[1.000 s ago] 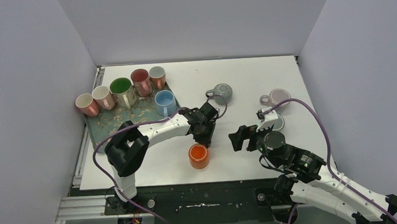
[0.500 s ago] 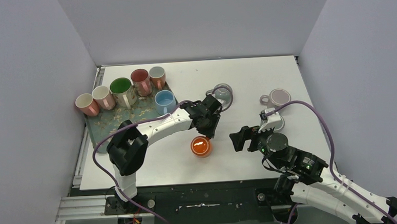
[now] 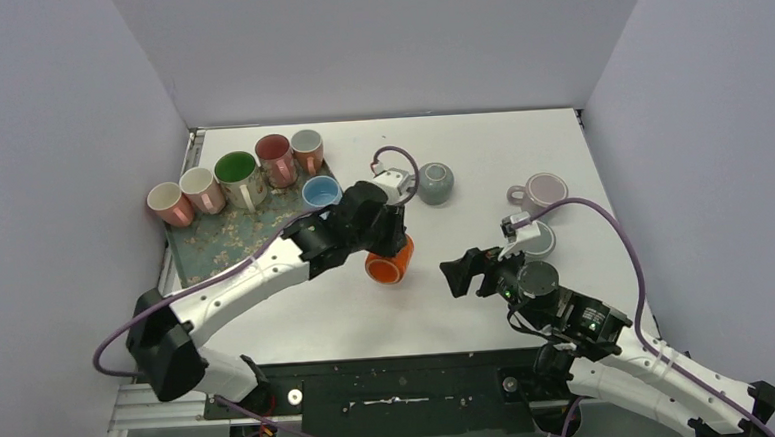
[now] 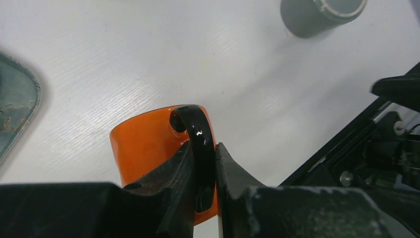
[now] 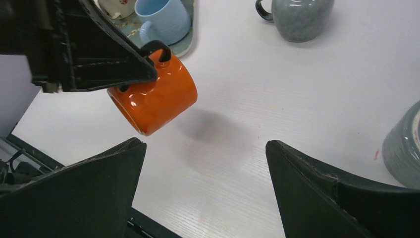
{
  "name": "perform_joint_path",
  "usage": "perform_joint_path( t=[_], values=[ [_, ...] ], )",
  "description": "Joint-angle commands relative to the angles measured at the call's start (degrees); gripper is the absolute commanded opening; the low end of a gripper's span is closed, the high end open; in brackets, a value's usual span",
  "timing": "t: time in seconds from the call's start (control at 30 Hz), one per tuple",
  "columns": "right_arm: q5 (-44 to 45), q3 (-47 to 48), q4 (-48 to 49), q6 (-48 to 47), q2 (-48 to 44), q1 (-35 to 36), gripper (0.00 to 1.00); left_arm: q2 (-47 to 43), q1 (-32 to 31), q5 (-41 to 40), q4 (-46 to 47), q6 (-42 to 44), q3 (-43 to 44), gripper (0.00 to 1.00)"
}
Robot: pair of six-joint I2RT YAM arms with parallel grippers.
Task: Turn the mug right side up
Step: Turn over the cup at the center of the board.
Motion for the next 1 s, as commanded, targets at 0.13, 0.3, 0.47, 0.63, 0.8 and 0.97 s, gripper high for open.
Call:
perform_joint_path(
  t=[0.13,0.3,0.47,0.63,0.8,0.97],
  values=[
    [-10.56,-0.98,16.93,0.64,3.82,-0.49,0.75,-19.48,0.8,1.21,24.24,-4.56,-13.68,0.0],
    [-12.35,0.1,23.88,11.61,3.73,-0.71,0.57,-27.75,0.75,3.99,32.39,5.6,-21.38,0.0],
    [-15.19,5.73,22.93,18.51,8.28,-0.8,0.49,-35.79,0.64,4.86,37.89,20.84,-30.09,0.0],
    [-21.63,8.08,25.07,24.89,13.37,-1.0,0.47,-43.04,0.64,5.24,46.53,33.22,-38.39,0.0],
    [-25.2,8.27,28.81,29.36,17.67,-1.08,0.5,-42.01,0.53,7.76,45.11,40.72,-38.56,0.0],
    [-25.99,8.29,31.26,31.59,21.69,-1.19,0.51,-40.55,0.46,9.01,46.02,46.42,-39.97,0.0]
  ],
)
